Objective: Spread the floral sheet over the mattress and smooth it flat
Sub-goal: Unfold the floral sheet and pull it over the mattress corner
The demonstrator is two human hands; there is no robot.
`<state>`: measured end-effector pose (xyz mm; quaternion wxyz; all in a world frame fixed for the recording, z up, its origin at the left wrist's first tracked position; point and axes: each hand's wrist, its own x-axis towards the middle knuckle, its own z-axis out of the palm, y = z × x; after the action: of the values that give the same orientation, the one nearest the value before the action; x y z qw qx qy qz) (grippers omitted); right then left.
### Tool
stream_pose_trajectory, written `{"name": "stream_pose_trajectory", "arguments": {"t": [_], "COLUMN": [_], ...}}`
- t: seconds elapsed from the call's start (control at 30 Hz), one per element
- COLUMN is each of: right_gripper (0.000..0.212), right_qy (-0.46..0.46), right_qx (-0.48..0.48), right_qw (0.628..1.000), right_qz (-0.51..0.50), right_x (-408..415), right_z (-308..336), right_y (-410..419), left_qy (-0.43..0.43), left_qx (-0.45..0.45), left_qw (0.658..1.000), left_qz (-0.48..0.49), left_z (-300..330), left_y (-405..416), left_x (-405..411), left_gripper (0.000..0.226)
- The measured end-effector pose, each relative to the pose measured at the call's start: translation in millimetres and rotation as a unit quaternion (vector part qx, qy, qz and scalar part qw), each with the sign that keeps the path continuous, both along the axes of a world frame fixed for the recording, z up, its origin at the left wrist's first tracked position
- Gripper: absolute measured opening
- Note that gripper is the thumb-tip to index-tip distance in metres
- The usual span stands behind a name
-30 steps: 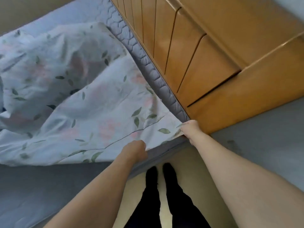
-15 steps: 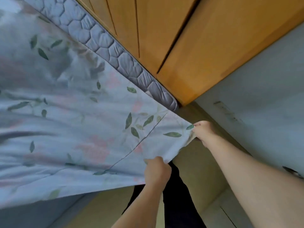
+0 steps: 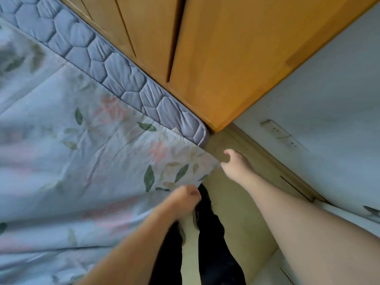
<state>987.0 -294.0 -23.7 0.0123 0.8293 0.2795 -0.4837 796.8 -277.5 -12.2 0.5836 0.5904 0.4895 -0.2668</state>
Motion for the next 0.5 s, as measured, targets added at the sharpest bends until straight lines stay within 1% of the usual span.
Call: {"name": "stream_pose_trajectory", "arguments": {"t": [0.03, 0.07, 0.1, 0.13, 0.2, 0.27, 0.3, 0.37, 0.4, 0.43, 0.5], "right_gripper": [0.050, 0.050, 0.051, 0.051, 0.051, 0.043, 0.036, 0.024, 0.019, 0.014, 0.014], "right_qy": [0.023, 0.047, 0.069, 0.087, 0.108, 0.099, 0.095, 0.097, 0.094, 0.082, 0.058], "right_qx": [0.018, 0.032, 0.039, 0.041, 0.036, 0.034, 0.037, 0.049, 0.057, 0.063, 0.065], "right_qw": [0.999, 0.998, 0.996, 0.993, 0.989, 0.991, 0.991, 0.992, 0.993, 0.994, 0.996], "right_qz": [-0.014, -0.028, -0.044, -0.061, -0.090, -0.087, -0.081, -0.066, -0.054, -0.031, 0.017], "right_x": [-6, -12, -17, -23, -31, -35, -35, -35, -34, -34, -35], "right_z": [-1, -2, -1, -2, -3, -6, -8, -11, -10, -11, -10], "right_y": [10, 20, 28, 36, 46, 51, 52, 51, 50, 50, 48], "left_qy": [-0.010, -0.007, -0.001, 0.013, 0.038, 0.074, 0.102, 0.150, 0.165, 0.175, 0.180], "left_qx": [0.023, 0.056, 0.099, 0.150, 0.243, 0.279, 0.286, 0.291, 0.296, 0.303, 0.321], "left_qw": [0.999, 0.996, 0.992, 0.986, 0.969, 0.957, 0.949, 0.915, 0.890, 0.873, 0.862], "left_qz": [0.046, 0.072, 0.079, 0.066, 0.028, -0.027, -0.082, -0.237, -0.303, -0.341, -0.350], "left_z": [5, 10, 12, 15, 17, 11, 7, -6, -10, -14, -16], "left_y": [27, 53, 77, 102, 146, 179, 189, 204, 209, 214, 220], "left_x": [-3, -6, -9, -11, -11, -13, -15, -20, -22, -25, -26], "left_gripper": [0.018, 0.019, 0.019, 0.020, 0.029, 0.042, 0.047, 0.054, 0.052, 0.048, 0.037]}}
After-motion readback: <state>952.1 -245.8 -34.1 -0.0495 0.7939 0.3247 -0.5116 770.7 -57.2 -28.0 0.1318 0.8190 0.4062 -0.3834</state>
